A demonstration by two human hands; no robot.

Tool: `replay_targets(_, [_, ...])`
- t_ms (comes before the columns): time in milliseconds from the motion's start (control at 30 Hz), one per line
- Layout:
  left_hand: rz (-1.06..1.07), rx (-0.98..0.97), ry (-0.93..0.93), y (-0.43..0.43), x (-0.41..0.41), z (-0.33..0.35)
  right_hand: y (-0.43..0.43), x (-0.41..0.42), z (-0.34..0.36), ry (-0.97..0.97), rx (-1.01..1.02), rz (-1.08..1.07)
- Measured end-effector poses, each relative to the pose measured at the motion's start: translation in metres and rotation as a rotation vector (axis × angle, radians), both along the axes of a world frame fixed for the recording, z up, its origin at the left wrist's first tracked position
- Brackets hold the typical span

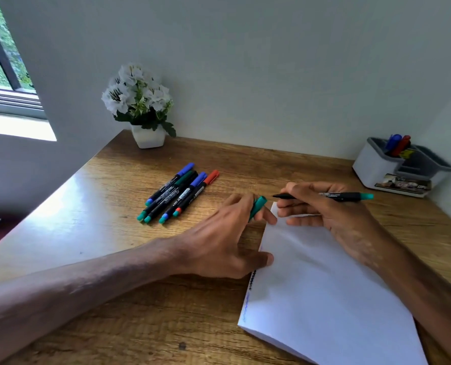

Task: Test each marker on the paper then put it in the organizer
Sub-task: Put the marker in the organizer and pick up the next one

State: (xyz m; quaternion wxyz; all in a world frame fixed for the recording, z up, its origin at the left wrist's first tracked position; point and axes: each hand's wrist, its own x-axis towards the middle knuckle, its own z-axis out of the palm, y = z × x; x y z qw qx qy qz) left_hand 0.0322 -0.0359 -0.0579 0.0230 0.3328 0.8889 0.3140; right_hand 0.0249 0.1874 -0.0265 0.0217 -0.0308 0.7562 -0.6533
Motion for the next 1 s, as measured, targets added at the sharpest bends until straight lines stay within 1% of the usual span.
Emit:
replay_targets(67, [-0.019,-0.015,-0.005,-0.001,-0.004,-0.001,0.005,0.004,0.006,-0.008,0.036,0.022])
replay_targets(200, [0.016,-0.056,0.028,0.001,-0.005,-0.004,0.011,0.018,0.015,-0.035,0.115,0.171])
replay_targets(333, [0.053,-0.033,0.09,0.005,-0.002,-0.01,-0.002,0.026,0.0,-0.028,0.134,0.278])
replay_targets(400, [0.046,-0.031,0.109,0.006,-0.002,-0.011,-0.008,0.024,-0.013,0.046,0.151,0.281])
replay_targets(533, [0.024,-0.082,0.092,0.004,-0.002,-0.008,-0.011,0.019,-0.025,0.216,0.22,0.229])
replay_targets(633, [0.011,-0.124,0.07,0.003,-0.004,-0.005,-0.011,0.018,-0.025,0.298,0.248,0.255])
replay_targets(800, [0.021,-0.113,0.069,0.004,-0.005,-0.005,-0.009,0.013,-0.028,0.391,0.306,0.281])
replay_targets(1000, [0.025,-0.109,0.062,0.004,-0.005,-0.004,-0.009,0.012,-0.03,0.442,0.351,0.269])
